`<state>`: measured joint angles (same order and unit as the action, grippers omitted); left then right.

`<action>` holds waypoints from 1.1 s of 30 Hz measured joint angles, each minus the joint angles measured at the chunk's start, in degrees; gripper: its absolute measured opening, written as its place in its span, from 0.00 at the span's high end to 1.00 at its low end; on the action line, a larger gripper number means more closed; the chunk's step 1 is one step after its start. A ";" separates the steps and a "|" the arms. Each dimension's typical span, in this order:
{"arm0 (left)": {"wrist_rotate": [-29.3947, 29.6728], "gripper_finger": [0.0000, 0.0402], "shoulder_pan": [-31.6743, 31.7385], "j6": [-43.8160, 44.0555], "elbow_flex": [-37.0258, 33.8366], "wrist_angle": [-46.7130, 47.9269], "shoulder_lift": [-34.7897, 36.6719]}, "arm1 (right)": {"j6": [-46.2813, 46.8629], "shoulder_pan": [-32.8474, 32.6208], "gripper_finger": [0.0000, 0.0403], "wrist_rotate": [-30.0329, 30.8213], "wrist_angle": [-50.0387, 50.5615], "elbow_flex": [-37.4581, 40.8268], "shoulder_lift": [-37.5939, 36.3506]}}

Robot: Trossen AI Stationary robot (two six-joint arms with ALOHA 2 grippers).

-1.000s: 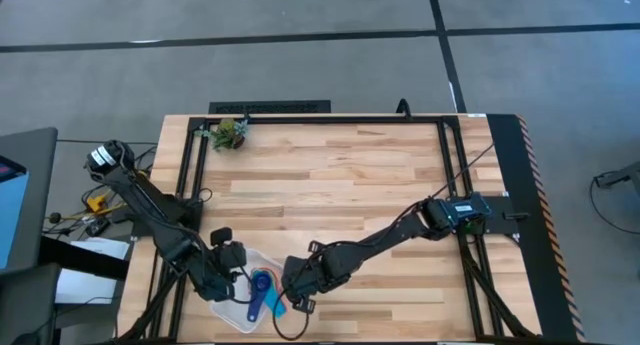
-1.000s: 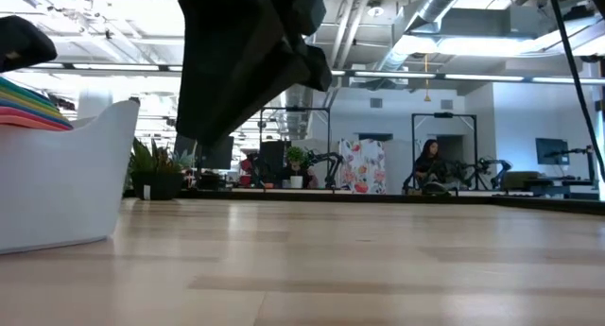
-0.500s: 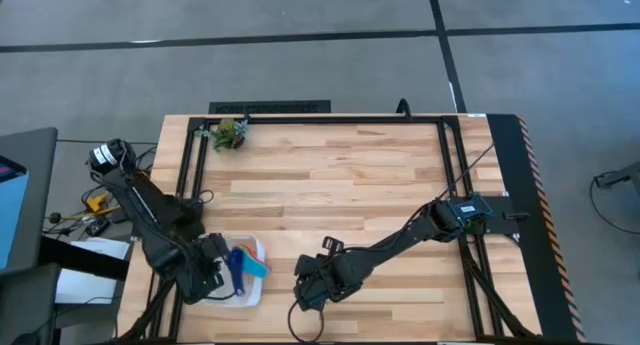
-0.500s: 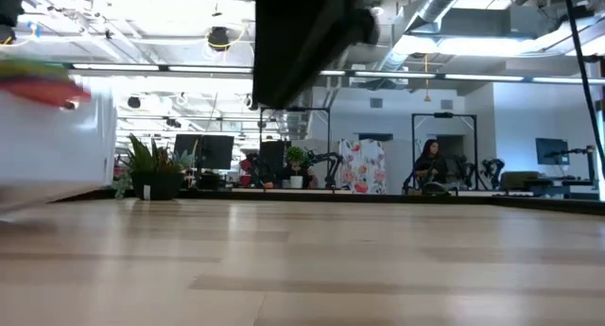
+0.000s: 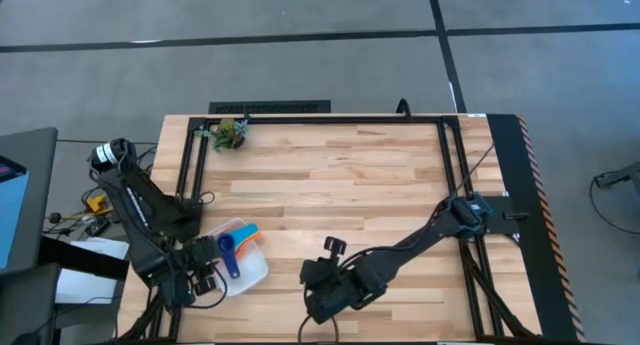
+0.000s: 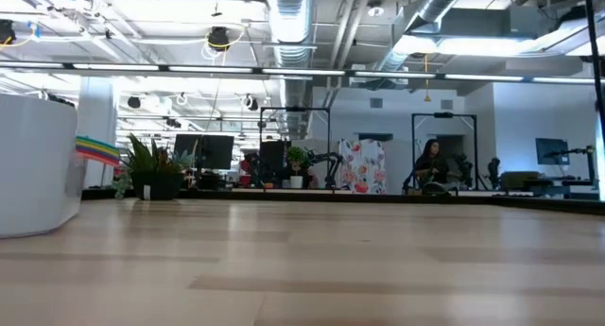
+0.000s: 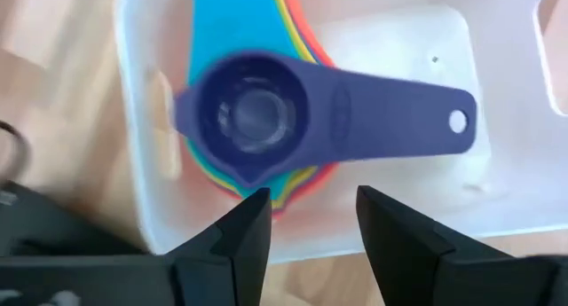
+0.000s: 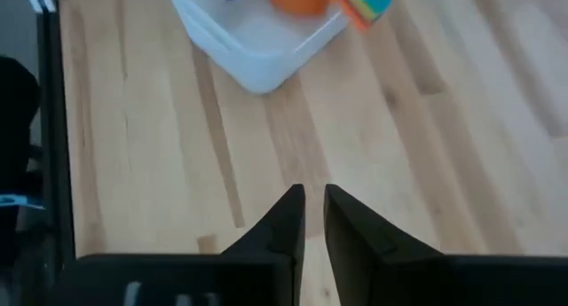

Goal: Nest measuring cups in basket
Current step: Adjust the white bin, then return to Home Position

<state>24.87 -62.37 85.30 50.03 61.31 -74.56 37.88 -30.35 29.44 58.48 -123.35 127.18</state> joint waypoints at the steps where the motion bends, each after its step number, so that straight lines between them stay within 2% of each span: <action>1: 0.37 0.61 0.00 -1.07 0.61 0.90 0.00 | -0.73 -0.22 0.83 0.72 -0.04 0.00 -0.84; 6: 5.06 0.61 0.02 -4.85 5.18 8.63 0.12 | -3.81 -0.20 0.85 6.92 2.53 0.02 -5.94; 8: 8.86 0.61 -0.11 -6.08 7.00 11.45 0.57 | -4.60 0.82 0.86 9.69 2.93 0.70 -8.03; 11: 17.15 0.61 -1.12 -8.61 7.94 12.51 2.40 | -5.03 3.52 0.88 9.76 0.81 5.86 -11.75; 14: 25.59 0.61 -2.01 -10.71 6.64 12.29 5.10 | -5.21 6.99 0.92 5.16 -6.77 15.04 -15.07; 19: 36.82 0.61 -2.69 -11.43 0.34 12.26 11.28 | -10.13 12.03 0.97 -10.11 -29.35 33.30 -20.88; 21: 40.04 0.61 -2.69 -11.43 -2.75 12.27 14.76 | -12.26 13.39 0.97 -14.22 -37.85 39.36 -23.87; 29: 52.42 0.61 -2.67 -14.90 -12.55 11.49 35.48 | -19.66 16.75 0.95 -16.09 -56.26 61.04 -41.32; 33: 56.49 0.63 -2.64 -22.42 -14.51 3.88 46.00 | -23.08 18.53 0.97 -16.20 -65.76 71.86 -51.61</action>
<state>81.36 -65.01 62.87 35.52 65.19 -28.56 14.80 -11.83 13.23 -7.28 -51.49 75.57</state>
